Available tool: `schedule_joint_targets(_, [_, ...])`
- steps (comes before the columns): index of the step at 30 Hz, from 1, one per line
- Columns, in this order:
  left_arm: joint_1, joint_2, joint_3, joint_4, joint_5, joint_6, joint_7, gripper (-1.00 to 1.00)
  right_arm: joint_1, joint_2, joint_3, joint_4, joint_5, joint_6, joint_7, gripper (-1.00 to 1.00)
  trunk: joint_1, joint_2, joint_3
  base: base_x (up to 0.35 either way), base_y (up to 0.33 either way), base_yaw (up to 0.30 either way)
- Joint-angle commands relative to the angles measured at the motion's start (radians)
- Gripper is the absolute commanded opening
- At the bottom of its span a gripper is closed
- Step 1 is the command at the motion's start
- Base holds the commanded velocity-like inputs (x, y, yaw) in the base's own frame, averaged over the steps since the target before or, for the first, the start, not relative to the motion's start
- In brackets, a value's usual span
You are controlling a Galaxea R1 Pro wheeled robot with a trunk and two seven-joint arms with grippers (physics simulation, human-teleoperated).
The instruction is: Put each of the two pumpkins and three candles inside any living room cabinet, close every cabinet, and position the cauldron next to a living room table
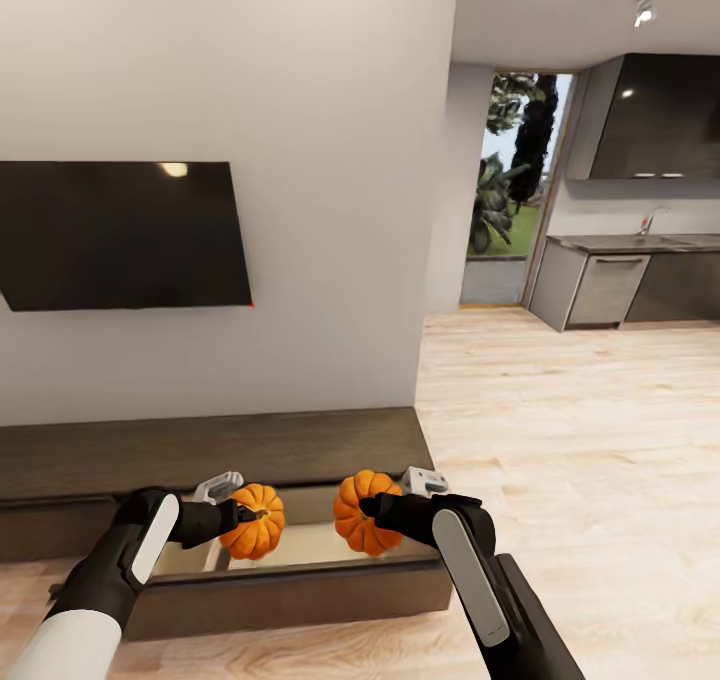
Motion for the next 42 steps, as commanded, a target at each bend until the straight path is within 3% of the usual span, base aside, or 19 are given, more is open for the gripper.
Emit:
schedule_joint_targets(1, [0.000, 0.000, 0.000, 0.000, 0.007, 0.000, -0.001, -1.00, 0.000, 0.000, 0.000, 0.000, -0.004, -0.002, -0.001, -1.00, 0.000, 0.000, 0.000, 0.250, -0.022, 0.001])
schedule_joint_targets(25, [0.000, 0.000, 0.000, 0.001, 0.007, 0.000, 0.000, -1.00, 0.000, 0.004, 0.004, 0.004, -0.004, -0.001, -0.007, -1.00, 0.000, 0.000, 0.000, 0.250, -0.146, 0.020])
schedule_joint_targets(34, [0.000, -0.003, 0.000, 0.001, 0.010, -0.001, -0.001, -1.00, -0.014, 0.020, 0.065, 0.066, 0.001, -0.002, -0.010, -1.00, 0.000, 0.000, 0.000, 0.101, -0.009, 0.000])
schedule_joint_targets(38, [0.000, -0.004, 0.000, 0.001, 0.009, -0.002, 0.001, -1.00, -0.021, 0.020, 0.075, 0.124, 0.004, -0.005, -0.010, -1.00, 0.000, 0.000, 0.000, 0.004, 0.000, 0.000])
schedule_joint_targets(42, [0.000, -0.005, 0.000, 0.001, 0.007, -0.002, 0.001, -1.00, -0.025, 0.020, 0.077, 0.141, 0.005, -0.006, -0.010, -1.00, 0.015, -0.028, -0.012, 0.000, 0.000, 0.000])
